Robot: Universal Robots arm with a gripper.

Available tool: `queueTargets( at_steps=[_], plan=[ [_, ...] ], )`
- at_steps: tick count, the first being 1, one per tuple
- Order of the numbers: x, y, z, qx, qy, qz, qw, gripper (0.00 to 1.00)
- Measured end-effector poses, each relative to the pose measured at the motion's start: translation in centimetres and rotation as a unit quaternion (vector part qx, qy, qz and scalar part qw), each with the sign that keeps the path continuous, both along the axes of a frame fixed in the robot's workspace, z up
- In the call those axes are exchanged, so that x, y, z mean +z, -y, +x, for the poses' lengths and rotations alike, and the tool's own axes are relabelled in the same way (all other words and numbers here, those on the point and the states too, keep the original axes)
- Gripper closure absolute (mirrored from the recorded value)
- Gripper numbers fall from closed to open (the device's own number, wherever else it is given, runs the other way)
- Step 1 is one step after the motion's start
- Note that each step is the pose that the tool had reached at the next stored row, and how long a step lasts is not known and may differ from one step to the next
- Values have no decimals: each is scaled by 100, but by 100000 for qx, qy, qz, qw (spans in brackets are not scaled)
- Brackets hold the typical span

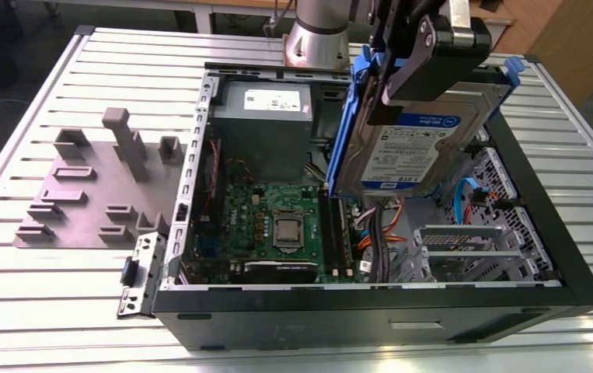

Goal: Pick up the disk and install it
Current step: 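Insert the disk into the insertion slot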

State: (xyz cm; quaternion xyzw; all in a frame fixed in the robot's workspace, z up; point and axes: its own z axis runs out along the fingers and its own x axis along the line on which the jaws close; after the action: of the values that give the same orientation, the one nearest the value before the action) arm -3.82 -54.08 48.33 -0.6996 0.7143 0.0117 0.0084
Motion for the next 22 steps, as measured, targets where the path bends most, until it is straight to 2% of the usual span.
queueTargets(
  at_steps=[7,14,22],
  plan=[
    [-8,64,21,3,-3,6,100000,64],
    [-31,113,205,3,-63,0,100000,64],
    [-81,216,361,5,-66,15,100000,64]
  ],
)
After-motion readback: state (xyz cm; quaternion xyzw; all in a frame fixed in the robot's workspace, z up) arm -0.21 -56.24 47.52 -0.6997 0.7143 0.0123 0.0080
